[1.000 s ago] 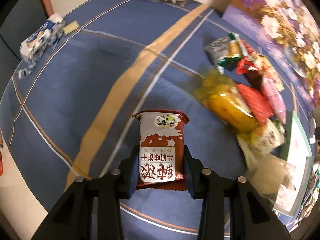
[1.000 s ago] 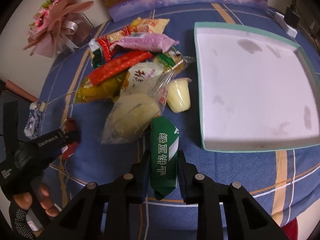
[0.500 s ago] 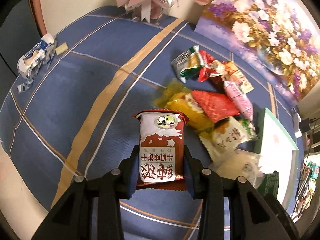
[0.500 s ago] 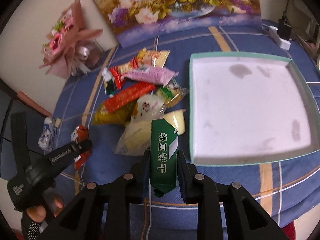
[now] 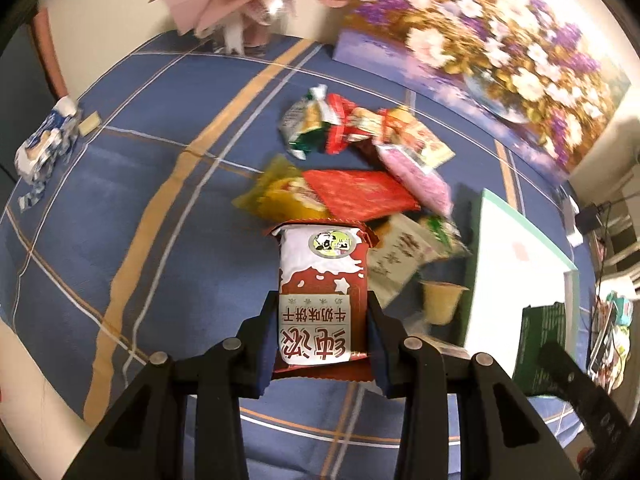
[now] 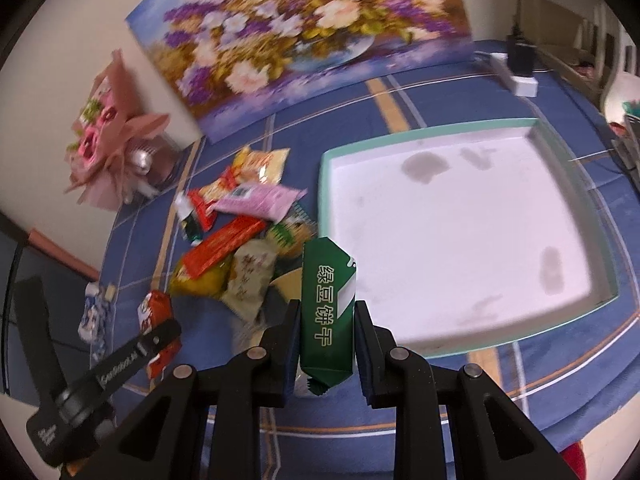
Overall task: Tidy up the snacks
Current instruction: 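Carry both snacks over the white tray and open both tools to drop them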
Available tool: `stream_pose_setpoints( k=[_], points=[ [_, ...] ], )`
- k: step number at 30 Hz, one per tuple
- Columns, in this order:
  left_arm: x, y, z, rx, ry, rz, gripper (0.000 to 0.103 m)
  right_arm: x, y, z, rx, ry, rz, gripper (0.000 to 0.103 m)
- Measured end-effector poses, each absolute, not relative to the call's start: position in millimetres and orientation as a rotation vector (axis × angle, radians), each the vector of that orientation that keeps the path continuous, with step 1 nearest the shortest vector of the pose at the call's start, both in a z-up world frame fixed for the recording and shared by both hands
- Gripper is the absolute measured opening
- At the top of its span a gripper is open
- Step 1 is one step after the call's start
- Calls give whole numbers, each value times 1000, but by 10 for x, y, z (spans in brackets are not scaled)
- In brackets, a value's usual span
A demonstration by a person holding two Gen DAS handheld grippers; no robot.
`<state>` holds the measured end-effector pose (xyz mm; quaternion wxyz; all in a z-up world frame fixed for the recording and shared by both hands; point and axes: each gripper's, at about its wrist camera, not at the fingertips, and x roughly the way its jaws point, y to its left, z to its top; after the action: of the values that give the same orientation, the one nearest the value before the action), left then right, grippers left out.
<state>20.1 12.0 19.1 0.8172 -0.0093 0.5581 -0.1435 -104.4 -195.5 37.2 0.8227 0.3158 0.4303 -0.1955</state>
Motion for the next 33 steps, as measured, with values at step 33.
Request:
stream_pose_setpoints(
  k=[33],
  points=[
    [-5, -2324, -146, 301, 1204, -557, 41, -1669, -3621, 47, 789, 893, -917, 26]
  ],
)
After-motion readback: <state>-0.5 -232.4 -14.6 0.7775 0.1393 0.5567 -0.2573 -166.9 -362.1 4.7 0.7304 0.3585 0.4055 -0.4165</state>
